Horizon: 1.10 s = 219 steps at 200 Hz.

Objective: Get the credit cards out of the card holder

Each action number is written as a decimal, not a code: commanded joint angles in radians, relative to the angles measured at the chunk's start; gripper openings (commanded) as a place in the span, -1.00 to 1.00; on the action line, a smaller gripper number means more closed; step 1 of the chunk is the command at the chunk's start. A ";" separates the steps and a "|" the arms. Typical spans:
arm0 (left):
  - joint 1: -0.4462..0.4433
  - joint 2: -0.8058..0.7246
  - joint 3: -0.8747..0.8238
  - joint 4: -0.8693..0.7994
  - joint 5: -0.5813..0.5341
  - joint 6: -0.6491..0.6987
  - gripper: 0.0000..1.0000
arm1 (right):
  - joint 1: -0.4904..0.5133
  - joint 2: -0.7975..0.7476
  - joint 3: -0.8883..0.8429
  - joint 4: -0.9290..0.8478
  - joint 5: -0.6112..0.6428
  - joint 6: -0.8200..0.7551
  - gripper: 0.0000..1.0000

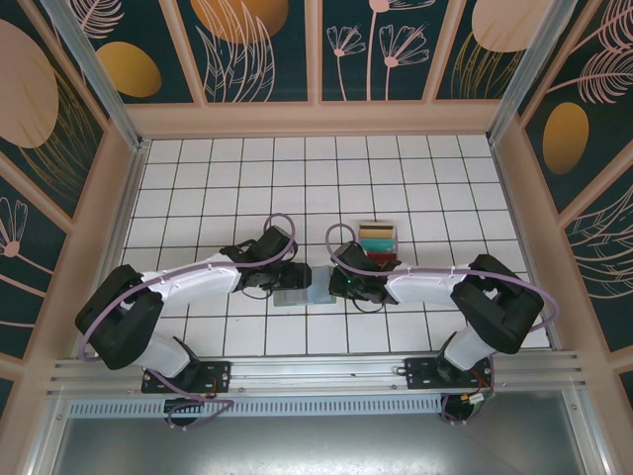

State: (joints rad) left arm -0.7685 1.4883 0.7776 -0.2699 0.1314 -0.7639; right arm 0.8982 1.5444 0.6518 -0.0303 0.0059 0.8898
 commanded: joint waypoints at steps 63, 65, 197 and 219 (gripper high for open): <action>0.006 0.040 -0.026 -0.016 0.003 -0.022 0.39 | -0.002 -0.004 -0.037 -0.047 -0.014 0.000 -0.73; 0.006 0.041 -0.025 -0.016 0.004 -0.022 0.39 | -0.001 -0.005 -0.037 -0.048 -0.014 0.000 -0.73; 0.005 0.046 -0.034 0.130 0.161 -0.002 0.57 | 0.006 0.006 -0.037 -0.039 -0.013 0.005 -0.73; 0.005 0.027 -0.028 0.105 0.136 0.005 0.86 | 0.005 0.005 -0.035 -0.044 -0.009 0.005 -0.67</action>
State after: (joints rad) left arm -0.7643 1.5352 0.7517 -0.1558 0.2718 -0.7700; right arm 0.8982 1.5414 0.6437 -0.0189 0.0059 0.8932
